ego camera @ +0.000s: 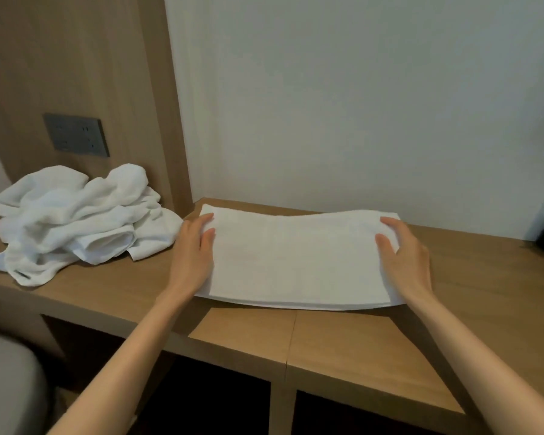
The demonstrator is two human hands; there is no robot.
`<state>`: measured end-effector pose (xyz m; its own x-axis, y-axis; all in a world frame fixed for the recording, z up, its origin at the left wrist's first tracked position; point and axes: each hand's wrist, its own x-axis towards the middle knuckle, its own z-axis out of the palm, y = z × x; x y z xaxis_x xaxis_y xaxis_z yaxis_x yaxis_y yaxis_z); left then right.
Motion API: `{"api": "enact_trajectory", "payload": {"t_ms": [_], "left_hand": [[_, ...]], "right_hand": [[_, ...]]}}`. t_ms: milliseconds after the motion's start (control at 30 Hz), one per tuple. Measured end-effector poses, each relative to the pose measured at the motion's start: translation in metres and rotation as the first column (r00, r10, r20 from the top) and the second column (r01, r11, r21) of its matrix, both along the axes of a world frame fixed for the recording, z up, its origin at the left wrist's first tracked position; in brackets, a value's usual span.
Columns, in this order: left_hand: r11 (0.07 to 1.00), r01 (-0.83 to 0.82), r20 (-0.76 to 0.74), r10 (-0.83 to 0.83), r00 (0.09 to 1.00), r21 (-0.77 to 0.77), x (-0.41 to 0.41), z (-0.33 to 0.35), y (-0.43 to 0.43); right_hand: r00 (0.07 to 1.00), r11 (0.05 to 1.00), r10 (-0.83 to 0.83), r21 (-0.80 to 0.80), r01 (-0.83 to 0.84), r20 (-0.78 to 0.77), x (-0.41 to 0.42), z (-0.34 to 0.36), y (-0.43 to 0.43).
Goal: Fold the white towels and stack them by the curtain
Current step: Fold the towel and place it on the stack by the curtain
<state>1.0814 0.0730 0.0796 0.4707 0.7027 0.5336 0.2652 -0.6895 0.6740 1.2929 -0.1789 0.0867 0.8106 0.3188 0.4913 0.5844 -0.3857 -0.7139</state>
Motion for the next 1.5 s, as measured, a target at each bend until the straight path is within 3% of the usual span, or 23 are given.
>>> {"api": "enact_trajectory", "payload": {"t_ms": [333,633,1067,1500], "left_hand": [[0.996,-0.066,0.099,0.061,0.993,0.056,0.021,0.022,0.083],[0.995,-0.093,0.051,0.095,0.994,-0.039,0.025,0.067,0.120],[0.963,-0.219,0.025,0.225,0.974,-0.156,-0.021,0.194,0.092],[0.864,-0.453,0.007,0.466,0.885,-0.218,-0.113,0.216,0.051]], "right_hand": [[0.999,0.986,-0.013,0.166,0.005,0.042,0.030,0.007,0.097],[0.995,0.988,0.055,0.146,-0.042,-0.088,0.042,0.042,0.158],[0.967,0.986,0.166,0.041,-0.161,-0.196,0.017,0.198,0.157],[0.841,0.890,0.455,0.108,-0.443,-0.292,-0.046,0.207,0.192]]}}
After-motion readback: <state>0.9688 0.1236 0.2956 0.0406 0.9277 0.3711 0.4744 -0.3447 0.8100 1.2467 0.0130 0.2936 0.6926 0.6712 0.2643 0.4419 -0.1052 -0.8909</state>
